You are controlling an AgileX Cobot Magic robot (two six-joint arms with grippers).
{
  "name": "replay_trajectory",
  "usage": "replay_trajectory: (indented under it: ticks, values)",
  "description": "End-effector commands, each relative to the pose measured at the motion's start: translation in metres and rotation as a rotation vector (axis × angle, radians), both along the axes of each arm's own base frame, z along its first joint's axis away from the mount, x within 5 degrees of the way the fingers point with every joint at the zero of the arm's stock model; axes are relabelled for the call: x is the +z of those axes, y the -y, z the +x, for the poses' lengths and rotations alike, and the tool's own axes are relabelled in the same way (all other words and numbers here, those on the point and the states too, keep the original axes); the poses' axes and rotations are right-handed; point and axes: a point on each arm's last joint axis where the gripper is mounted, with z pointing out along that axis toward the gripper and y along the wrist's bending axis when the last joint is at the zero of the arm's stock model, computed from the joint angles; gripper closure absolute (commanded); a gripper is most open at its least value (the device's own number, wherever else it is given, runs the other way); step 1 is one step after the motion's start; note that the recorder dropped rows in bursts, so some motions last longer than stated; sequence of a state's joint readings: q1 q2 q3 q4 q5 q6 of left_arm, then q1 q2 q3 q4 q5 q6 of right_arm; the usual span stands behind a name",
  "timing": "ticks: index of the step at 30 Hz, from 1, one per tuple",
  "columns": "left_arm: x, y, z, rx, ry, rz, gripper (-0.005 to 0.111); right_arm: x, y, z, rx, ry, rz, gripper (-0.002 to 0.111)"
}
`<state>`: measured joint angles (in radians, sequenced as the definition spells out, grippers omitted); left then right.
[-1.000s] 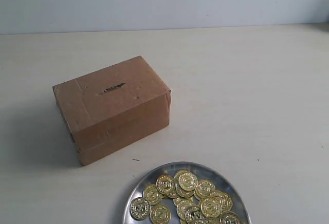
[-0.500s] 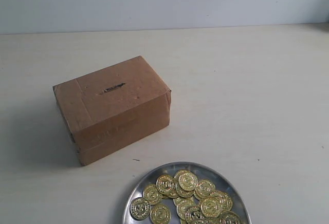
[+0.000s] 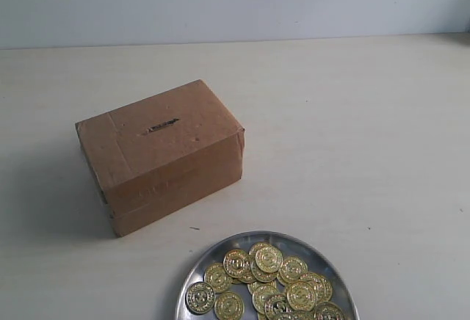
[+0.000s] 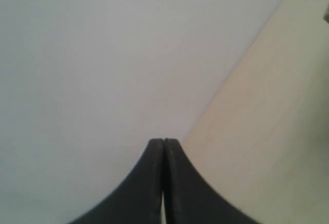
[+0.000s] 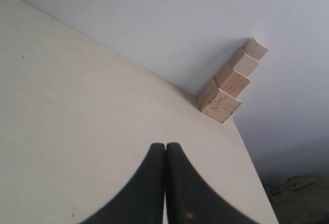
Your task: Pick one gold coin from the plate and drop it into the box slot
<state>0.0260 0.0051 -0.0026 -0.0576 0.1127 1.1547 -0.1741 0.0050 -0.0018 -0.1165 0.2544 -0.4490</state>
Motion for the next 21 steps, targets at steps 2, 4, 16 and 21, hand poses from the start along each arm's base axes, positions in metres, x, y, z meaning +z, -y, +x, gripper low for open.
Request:
replay_trajectory:
  ticks: [2, 4, 16, 21]
  values:
    - [-0.0115, 0.0010, -0.0012, -0.013, -0.118, -0.007, 0.107, 0.0002, 0.0011, -0.0004, -0.010, 0.002, -0.034, 0.108]
    - [-0.0121, 0.0011, -0.0013, -0.014, -0.124, -0.007, 0.107, 0.0002, 0.0011, -0.0004, -0.010, 0.002, -0.034, 0.108]
    - [-0.0180, 0.0014, -0.0024, -0.012, -0.189, -0.050, 0.107, -0.0028, 0.0014, -0.0011, -0.014, -0.030, -0.024, 0.108]
    - [-0.0206, 0.0016, -0.0031, 0.063, -0.208, -0.596, 0.107, -0.0029, 0.0009, -0.0010, -0.089, 0.061, 0.404, 0.108]
